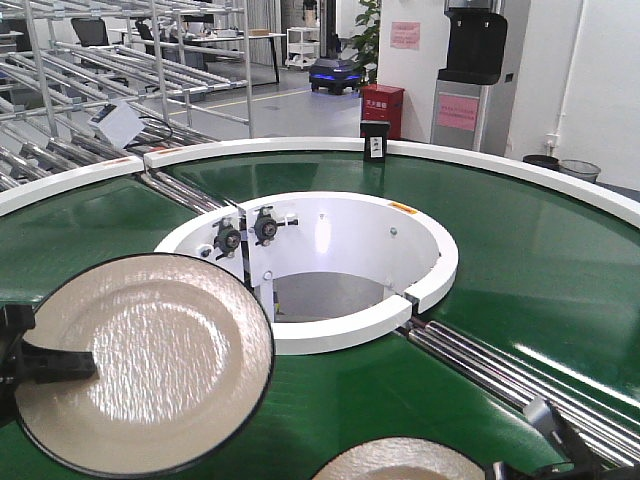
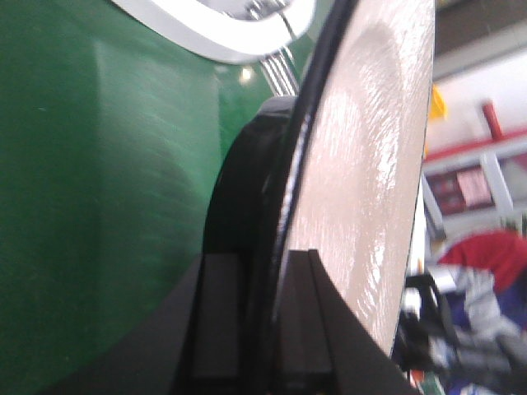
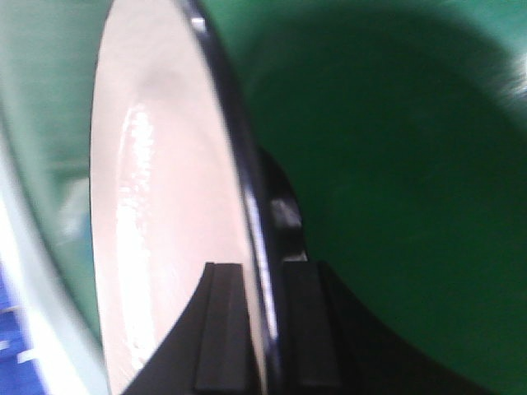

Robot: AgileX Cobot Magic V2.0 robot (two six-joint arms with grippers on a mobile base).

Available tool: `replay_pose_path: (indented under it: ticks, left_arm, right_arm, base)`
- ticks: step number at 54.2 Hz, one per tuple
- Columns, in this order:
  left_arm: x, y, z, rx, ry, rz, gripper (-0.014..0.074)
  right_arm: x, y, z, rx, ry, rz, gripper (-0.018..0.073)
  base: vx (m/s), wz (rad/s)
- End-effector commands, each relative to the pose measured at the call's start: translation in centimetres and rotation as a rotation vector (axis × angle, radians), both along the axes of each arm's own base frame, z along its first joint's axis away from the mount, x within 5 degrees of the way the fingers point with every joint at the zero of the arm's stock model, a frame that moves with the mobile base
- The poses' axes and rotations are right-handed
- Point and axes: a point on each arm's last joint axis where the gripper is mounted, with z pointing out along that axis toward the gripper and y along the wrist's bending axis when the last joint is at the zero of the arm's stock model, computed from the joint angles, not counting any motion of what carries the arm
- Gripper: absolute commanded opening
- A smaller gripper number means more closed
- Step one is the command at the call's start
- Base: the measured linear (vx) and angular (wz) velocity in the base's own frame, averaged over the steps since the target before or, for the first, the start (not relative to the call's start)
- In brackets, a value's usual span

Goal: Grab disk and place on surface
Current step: 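Lift both plates upright off the conveyor, right plate raised above left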

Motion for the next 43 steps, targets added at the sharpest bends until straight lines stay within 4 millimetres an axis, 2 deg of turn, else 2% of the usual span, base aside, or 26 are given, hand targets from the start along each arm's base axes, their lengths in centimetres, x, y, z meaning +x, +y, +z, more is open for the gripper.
replay_pose_path:
  ticks: [1, 11, 18, 22, 25, 30, 36, 43]
  left_arm:
    - [0.1, -0.1, 2.8, -0.123, -0.059, 0.091, -0.0001]
    - [-0.1, 0.1, 2.0, -0.098, 0.043, 0.12, -0.0001]
    - [-0.3, 0.1, 1.5, -0.097, 0.102, 0.127, -0.0001]
    - [-0.4, -0.6, 1.5, -0.094, 0.107, 0.095, -0.0001]
    - [-0.5, -1.7, 1.5, -0.093, 0.11, 0.05, -0.0001]
    - [-0.6, -4.0, 1.6, -0.094, 0.107, -0.019, -0.0001]
    - [-0.8, -7.1, 1.8, -0.111, 0.097, -0.08, -0.0001]
    - [-1.1, -9.4, 1.9, -0.116, 0.084, -0.117, -0.0001]
  right_arm:
    - [-0.3, 0.1, 4.7, 0.199, -0.065, -0.034, -0.0008]
    - [-2.0, -0.5, 10.0, 0.251, -0.151, -0.079, -0.0008]
    - [-3.0, -0.2, 15.5, 0.257, -0.274, -0.096, -0.0008]
    - [-3.2, -0.2, 18.2, 0.259, -0.338, -0.124, -0.0008]
    - [-3.0, -0.3, 20.3, 0.267, -0.373, -0.151, -0.0008]
    - [-2.5, 0.3, 22.5, 0.285, -0.389, -0.145, -0.0008]
    - [-1.7, 1.7, 24.6, 0.306, -0.419, -0.127, -0.0008]
    - [-0.5, 3.2, 26.3, 0.33, -0.449, -0.134, -0.0008]
  base:
    - [0.0, 0.0]
    - [0.0, 0.0]
    - [0.0, 0.0]
    - [0.0, 0.0]
    - [0.0, 0.0]
    - [0.0, 0.0]
    - [0.0, 0.0]
    - [0.0, 0.0]
